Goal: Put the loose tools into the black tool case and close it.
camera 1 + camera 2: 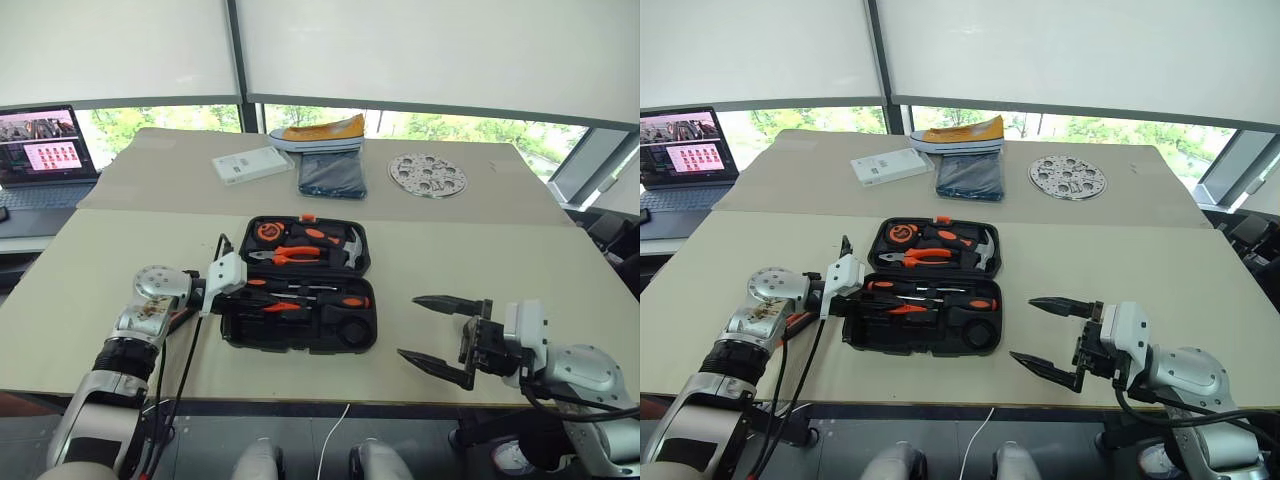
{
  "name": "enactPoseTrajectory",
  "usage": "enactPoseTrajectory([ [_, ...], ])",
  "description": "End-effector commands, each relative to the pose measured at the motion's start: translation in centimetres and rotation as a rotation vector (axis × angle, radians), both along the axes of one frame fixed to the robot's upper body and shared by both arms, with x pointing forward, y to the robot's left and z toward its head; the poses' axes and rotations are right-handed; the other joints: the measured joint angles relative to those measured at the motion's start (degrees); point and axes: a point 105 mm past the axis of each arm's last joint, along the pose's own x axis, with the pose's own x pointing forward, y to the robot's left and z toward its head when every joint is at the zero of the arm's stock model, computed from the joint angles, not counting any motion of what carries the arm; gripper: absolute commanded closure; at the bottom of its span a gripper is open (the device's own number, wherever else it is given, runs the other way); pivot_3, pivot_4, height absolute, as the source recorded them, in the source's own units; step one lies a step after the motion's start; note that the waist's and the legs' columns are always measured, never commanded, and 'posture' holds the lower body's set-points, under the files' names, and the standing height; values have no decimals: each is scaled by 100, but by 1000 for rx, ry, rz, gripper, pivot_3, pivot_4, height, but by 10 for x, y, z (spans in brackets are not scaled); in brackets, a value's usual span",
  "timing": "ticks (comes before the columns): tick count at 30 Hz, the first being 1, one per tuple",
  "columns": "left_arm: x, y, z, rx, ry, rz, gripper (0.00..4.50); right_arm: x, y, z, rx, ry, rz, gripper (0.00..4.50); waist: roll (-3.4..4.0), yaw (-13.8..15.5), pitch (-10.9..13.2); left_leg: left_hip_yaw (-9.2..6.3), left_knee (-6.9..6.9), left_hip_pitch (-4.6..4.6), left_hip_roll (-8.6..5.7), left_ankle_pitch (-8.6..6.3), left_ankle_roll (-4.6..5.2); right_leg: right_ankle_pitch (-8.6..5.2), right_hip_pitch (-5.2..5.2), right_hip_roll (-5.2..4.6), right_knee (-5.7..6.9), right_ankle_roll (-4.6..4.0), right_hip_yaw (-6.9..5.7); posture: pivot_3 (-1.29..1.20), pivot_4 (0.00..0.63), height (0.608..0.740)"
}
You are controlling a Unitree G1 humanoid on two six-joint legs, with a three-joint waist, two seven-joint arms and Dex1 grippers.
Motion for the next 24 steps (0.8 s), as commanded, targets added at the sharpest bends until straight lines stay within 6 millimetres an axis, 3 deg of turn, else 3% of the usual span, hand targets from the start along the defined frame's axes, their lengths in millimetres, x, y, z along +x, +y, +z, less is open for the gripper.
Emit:
enactPoseTrajectory([
  [1,-5,7,-10,30,18,12,4490,-2,2,12,32,-29,12,0,3,0,-2,0,0,0,0,0,0,0,0,0,0,0,0,0,150,740],
  [4,-9,8,13,-103,-25,8,4490,0,-3,15,28,-42,11,0,7,-20,-4,0,-1,1,1,0,0,0,-1,0,0,-1,2,0,150,740],
  [7,-21,20,46,-255,-75,25,3835,2,-5,16,9,-46,32,0,6,-59,-2,0,-3,-7,5,0,0,1,-10,2,0,-2,3,0,150,740],
  [10,-31,49,59,-288,-129,150,2757,2,-1,11,-38,-103,77,0,3,-65,0,-4,-4,-10,9,0,0,0,-12,3,-1,-5,-1,0,150,740],
  [18,-86,160,39,-292,-111,683,32,-11,18,-3,37,-141,250,0,8,-121,7,-7,-31,6,11,-4,2,-9,-12,-5,-9,-7,4,0,150,740],
  [21,-122,215,28,-274,-87,946,32,-24,26,-13,19,-71,350,0,6,-89,7,-9,-28,7,31,-5,0,-12,-11,-11,-12,-13,-7,0,150,740],
  [24,-149,243,23,-256,-57,1078,32,-24,32,-12,44,-101,359,0,6,-86,8,-11,-29,11,47,-7,-3,-35,-16,-11,-17,-54,-11,0,150,740],
])
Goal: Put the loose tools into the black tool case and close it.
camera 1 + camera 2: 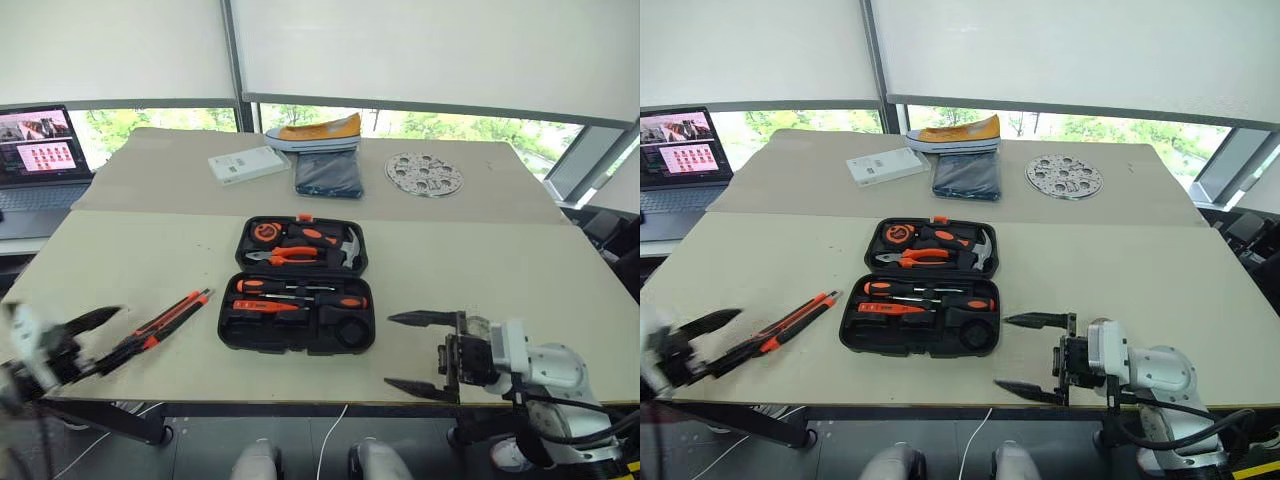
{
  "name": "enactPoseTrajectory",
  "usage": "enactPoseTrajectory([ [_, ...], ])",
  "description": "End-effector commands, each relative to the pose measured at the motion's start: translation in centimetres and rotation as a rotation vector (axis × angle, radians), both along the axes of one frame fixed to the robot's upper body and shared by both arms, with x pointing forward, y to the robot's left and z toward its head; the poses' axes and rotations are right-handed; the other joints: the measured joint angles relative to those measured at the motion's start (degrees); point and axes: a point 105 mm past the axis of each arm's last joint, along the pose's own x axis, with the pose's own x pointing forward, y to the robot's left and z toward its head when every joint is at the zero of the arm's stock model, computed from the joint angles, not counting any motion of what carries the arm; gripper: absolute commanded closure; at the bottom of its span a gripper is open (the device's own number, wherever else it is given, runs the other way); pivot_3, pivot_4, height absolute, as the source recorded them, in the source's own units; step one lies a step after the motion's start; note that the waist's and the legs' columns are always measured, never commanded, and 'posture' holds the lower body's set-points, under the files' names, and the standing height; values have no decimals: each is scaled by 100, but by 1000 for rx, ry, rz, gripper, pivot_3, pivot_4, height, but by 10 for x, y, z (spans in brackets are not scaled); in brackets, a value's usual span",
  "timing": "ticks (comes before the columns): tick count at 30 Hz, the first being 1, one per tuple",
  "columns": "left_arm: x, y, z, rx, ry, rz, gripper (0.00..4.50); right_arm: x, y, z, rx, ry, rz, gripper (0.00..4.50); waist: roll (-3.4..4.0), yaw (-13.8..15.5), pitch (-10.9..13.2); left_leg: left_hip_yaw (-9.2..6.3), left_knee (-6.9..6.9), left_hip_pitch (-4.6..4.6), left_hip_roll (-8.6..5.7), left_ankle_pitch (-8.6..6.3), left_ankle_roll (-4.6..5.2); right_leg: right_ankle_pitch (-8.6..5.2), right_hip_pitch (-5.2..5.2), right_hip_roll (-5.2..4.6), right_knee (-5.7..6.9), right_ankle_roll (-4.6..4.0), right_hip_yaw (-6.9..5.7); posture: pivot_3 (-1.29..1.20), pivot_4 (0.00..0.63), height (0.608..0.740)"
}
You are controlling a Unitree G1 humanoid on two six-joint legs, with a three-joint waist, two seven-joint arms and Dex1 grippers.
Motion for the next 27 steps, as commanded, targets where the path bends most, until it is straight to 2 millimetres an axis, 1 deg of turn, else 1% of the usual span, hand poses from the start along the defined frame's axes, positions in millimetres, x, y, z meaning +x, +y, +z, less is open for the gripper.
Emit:
enactPoseTrajectory([
  [1,-22,27,10,27,5,103,32,-1,7,12,70,-52,12,0,2,30,1,0,0,0,3,-1,-2,0,-2,0,0,0,-1,0,150,740],
  [2,-25,28,8,32,21,107,32,0,7,12,80,-48,6,0,7,56,4,1,0,2,5,-10,-17,0,-4,-1,0,0,-5,0,150,740],
  [3,-27,24,5,11,52,79,32,0,7,12,83,-50,6,0,11,95,7,4,0,7,7,-25,-42,0,-15,-4,-3,-1,-10,0,150,740],
  [5,-24,8,3,-18,95,-8,32,1,8,17,102,-60,-2,0,23,135,14,9,0,6,11,-31,-53,0,-19,-8,-5,-1,-15,0,150,740],
  [7,-22,-2,4,-46,114,-57,32,3,8,20,119,-65,-11,0,28,173,17,20,0,4,24,-34,-58,0,-21,-14,-9,-1,-21,0,150,740],
  [9,-10,-13,5,-26,109,-98,32,5,10,27,152,-62,-26,0,27,177,17,23,0,0,35,-35,-60,3,-21,-9,-20,-4,-25,0,150,740],
  [11,16,-30,6,1,116,-143,32,5,18,39,210,-49,-37,0,28,185,16,24,-6,-2,41,-35,-61,13,-19,-4,-36,-8,-28,0,150,740],
  [12,25,-37,6,15,127,-157,32,4,20,42,224,-40,-39,0,27,203,16,27,-8,-3,40,-35,-61,16,-19,-2,-37,-9,-29,0,150,740],
  [13,35,-40,6,39,129,-157,32,3,21,43,228,-35,-43,0,25,221,15,30,-9,-3,40,-35,-60,16,-18,0,-37,-10,-33,0,150,740],
  [16,53,-47,8,30,147,-149,32,3,20,44,216,-28,-61,0,4,191,1,62,-11,-11,40,-32,-57,25,0,14,-40,-21,-30,0,150,740],
  [17,58,-53,7,13,177,-158,32,4,19,44,213,-26,-72,0,-2,154,-3,69,-11,-13,40,-31,-55,33,-1,18,-44,-34,-27,0,150,740],
  [18,61,-58,5,14,198,-178,32,4,18,44,211,-25,-81,0,-3,130,-3,75,-12,-12,40,-18,-32,50,0,21,-48,-42,-22,0,150,740],
  [19,65,-63,0,26,221,-190,32,5,17,44,209,-23,-92,0,-4,104,-3,76,-17,-13,35,-14,-24,57,-1,21,-46,-27,-23,0,150,740],
  [21,71,-70,-7,46,247,-219,32,4,17,43,207,-17,-101,0,-5,88,-4,79,-33,-11,35,-15,-26,56,-4,28,-53,-25,-22,0,150,740],
  [23,78,-75,-13,45,268,-227,32,3,18,42,206,-12,-100,0,-6,65,-5,80,-38,-11,46,-21,-36,49,-10,45,-52,-36,-18,0,150,740],
  [25,82,-74,-19,54,307,-209,32,2,19,42,205,-10,-101,0,-4,90,-4,75,-42,-8,56,-22,-38,42,-9,64,-45,-44,-17,0,150,740],
  [27,81,-73,-22,73,328,-218,564,1,20,43,202,-11,-107,0,2,103,-6,73,-42,-5,60,-22,-38,40,-8,72,-42,-48,-14,0,150,740],
])
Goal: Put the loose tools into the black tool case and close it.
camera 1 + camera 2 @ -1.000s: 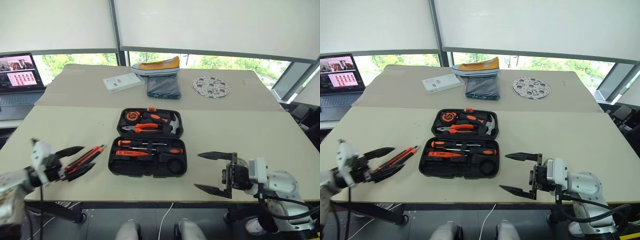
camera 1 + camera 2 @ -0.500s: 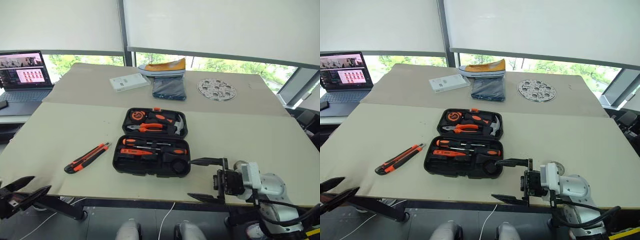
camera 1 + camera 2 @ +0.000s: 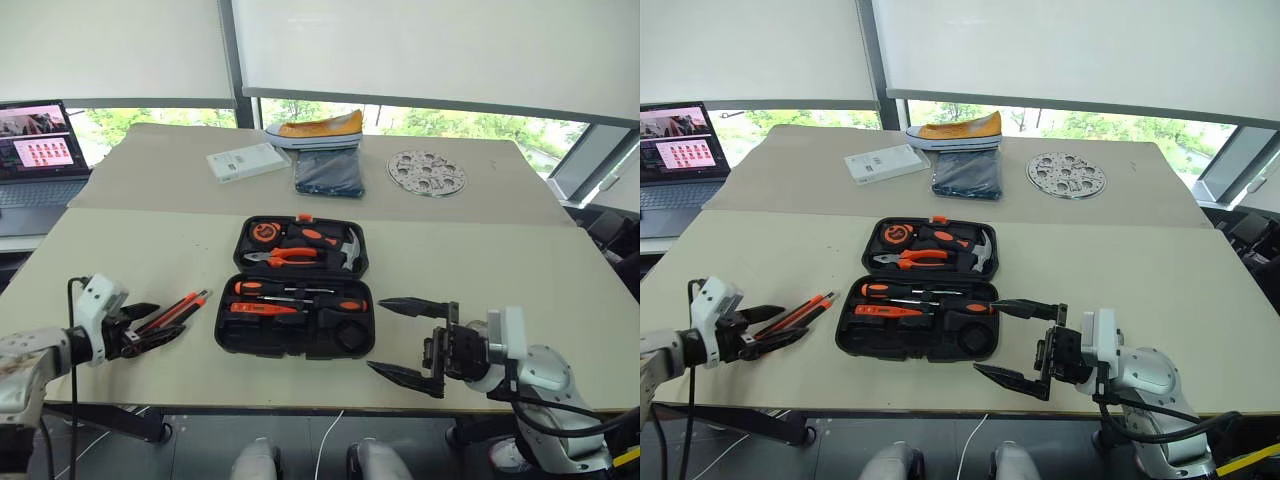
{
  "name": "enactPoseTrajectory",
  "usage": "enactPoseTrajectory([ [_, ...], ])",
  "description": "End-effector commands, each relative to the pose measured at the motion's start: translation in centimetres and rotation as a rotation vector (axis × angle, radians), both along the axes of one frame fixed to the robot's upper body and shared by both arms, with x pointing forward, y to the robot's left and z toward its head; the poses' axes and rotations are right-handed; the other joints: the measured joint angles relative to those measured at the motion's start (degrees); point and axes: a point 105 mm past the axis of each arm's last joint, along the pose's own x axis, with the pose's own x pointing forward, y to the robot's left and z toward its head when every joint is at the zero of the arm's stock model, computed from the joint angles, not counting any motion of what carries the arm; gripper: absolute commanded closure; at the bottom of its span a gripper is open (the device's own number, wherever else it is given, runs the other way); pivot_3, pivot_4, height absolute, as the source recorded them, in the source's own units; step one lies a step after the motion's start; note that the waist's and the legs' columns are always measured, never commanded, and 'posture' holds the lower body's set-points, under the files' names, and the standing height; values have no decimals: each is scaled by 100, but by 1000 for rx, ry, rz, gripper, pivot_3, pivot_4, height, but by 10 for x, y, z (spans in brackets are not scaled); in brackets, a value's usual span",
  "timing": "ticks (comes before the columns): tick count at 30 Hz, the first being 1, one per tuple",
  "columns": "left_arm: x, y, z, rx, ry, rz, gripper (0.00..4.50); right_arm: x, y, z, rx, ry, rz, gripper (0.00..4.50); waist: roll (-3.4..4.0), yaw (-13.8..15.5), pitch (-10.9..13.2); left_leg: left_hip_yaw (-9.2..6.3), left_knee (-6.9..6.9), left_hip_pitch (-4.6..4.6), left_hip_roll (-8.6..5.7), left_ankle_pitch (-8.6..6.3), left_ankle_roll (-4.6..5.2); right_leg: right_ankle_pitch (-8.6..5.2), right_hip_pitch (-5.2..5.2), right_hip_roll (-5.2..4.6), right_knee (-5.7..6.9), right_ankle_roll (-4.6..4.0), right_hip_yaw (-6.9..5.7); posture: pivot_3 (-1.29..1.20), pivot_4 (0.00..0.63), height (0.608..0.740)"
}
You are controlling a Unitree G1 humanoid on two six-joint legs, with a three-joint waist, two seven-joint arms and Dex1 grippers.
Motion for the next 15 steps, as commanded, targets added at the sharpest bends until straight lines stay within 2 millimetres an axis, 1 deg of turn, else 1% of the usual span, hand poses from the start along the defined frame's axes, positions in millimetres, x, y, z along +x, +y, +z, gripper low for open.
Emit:
enactPoseTrajectory([
  [1,-2,5,-8,37,34,1,814,-6,1,10,4,-36,0,0,4,0,-2,0,0,3,0,0,0,-1,2,0,1,-1,2,0,150,740],
  [2,-2,5,-7,28,23,-1,1101,-6,1,11,2,-36,-4,0,6,0,-2,-1,0,4,0,0,0,-1,2,0,0,-1,3,0,150,740],
  [3,-3,4,-5,13,14,-11,1512,-6,0,11,0,-35,-6,0,6,-1,-2,0,0,7,0,0,0,-1,3,0,0,0,5,0,150,740],
  [5,-4,-3,7,-28,-57,-86,2349,-6,-1,11,-3,-35,-13,0,6,-4,-2,1,0,7,0,0,0,-1,4,-2,-2,0,7,0,150,740],
  [6,-4,-6,16,-57,-100,-112,2727,-6,-2,11,-6,-35,-17,0,5,-3,-2,2,0,6,0,0,0,-1,3,-3,-2,0,8,0,150,740],
  [7,-3,-8,23,-83,-128,-127,2918,-6,-3,11,-8,-36,-21,0,5,-2,-2,2,0,5,0,0,0,-1,2,-3,-2,0,8,0,150,740],
  [9,-3,-8,35,-116,-149,-154,2936,-5,-6,12,-14,-40,-31,0,1,-2,-1,2,0,1,1,0,0,0,-1,-2,-2,0,7,0,150,740],
  [11,-4,-9,39,-77,-164,-198,2936,-5,-9,13,-25,-41,-41,0,1,4,-1,-1,1,-1,3,0,0,0,-1,1,-3,-1,5,0,150,740],
  [12,-7,-16,44,-80,-182,-254,2936,-5,-13,14,-35,-44,-52,0,1,2,-1,-1,1,0,3,0,0,0,0,1,-3,0,4,0,150,740],
  [14,-11,-46,65,-140,-247,-411,2936,-4,-25,15,-67,-45,-90,0,2,11,-1,0,0,-1,1,0,0,-1,0,0,-5,0,6,0,150,740],
  [15,-14,-59,69,-139,-256,-486,2936,-4,-29,15,-80,-44,-106,0,0,38,0,0,1,-4,0,0,0,-1,0,-2,-6,0,6,0,150,740],
])
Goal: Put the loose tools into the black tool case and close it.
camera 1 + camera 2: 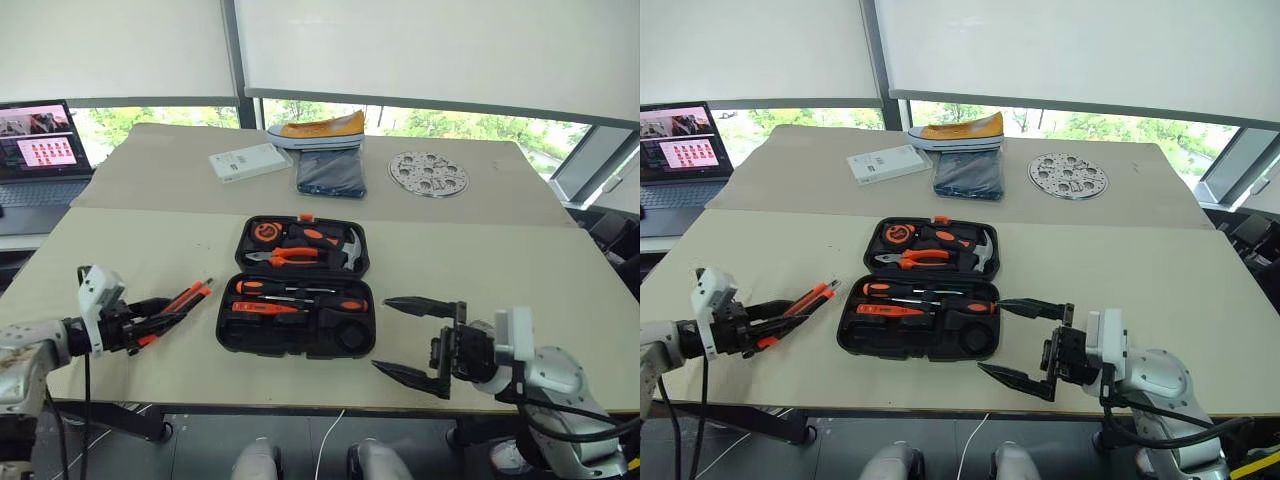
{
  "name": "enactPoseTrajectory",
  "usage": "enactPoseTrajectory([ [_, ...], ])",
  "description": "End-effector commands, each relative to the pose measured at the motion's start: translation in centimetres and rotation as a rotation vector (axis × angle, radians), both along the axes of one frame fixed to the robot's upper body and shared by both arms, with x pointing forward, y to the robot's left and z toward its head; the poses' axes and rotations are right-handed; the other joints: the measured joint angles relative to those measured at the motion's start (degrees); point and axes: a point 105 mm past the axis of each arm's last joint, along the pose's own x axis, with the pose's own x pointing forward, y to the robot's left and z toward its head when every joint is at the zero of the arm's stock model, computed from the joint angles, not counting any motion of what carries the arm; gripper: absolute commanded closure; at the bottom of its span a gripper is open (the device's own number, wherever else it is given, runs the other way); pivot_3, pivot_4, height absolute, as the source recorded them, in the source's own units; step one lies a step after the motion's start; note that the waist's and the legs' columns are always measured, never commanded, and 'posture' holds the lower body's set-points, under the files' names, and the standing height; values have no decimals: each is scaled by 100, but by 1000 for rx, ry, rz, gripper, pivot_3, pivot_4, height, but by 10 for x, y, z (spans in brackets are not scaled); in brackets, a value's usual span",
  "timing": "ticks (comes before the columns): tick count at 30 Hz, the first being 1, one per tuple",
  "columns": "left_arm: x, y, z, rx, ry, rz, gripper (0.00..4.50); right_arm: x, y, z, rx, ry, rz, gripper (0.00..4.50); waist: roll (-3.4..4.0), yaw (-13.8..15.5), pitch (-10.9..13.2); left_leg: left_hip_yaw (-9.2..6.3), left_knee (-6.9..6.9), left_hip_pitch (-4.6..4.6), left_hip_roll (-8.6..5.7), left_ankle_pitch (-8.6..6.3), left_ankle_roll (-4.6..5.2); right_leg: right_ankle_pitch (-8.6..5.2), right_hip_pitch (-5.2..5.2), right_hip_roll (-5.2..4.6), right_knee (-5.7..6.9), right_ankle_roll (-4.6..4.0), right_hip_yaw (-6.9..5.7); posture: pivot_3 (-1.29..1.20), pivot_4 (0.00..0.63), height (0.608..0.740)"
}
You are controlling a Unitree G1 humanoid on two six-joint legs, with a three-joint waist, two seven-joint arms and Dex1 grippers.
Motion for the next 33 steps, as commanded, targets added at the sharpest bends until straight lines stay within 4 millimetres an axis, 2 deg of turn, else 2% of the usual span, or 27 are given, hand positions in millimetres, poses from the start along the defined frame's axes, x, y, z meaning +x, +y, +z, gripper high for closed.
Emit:
enactPoseTrajectory([
  [1,-8,-54,37,-2,-146,-315,2936,-2,-17,11,-23,-34,-53,0,-2,52,1,-1,0,-4,-2,0,0,0,1,-4,-3,2,-3,0,150,740],
  [5,-5,-102,35,68,-170,-504,2936,-2,-22,8,-46,-27,-80,0,1,70,-1,3,3,3,-8,0,0,3,10,-4,-5,9,4,0,150,740],
  [7,-2,-119,34,112,-176,-557,2936,-4,-22,6,-55,-22,-84,0,1,67,-1,3,4,3,-6,1,1,4,10,4,-3,10,7,0,150,740],
  [13,7,-143,13,309,-187,-652,2936,-9,-22,1,-64,-4,-96,0,2,-21,-1,-6,5,5,-3,1,1,4,8,20,1,9,18,0,150,740],
  [17,12,-146,-2,395,-177,-694,2936,-10,-22,-1,-64,3,-103,0,2,-7,-1,-6,10,3,-6,1,2,4,10,17,0,11,18,0,150,740],
  [24,10,-151,-14,405,-150,-709,2936,-14,-24,-7,-64,16,-111,0,1,-8,-1,-8,11,1,-6,1,2,4,9,16,-1,12,20,0,150,740],
  [33,11,-161,-16,343,-138,-668,2936,-17,-24,-13,-60,28,-112,0,2,-6,-1,-12,19,3,-6,2,2,-18,14,16,5,52,19,0,150,740],
])
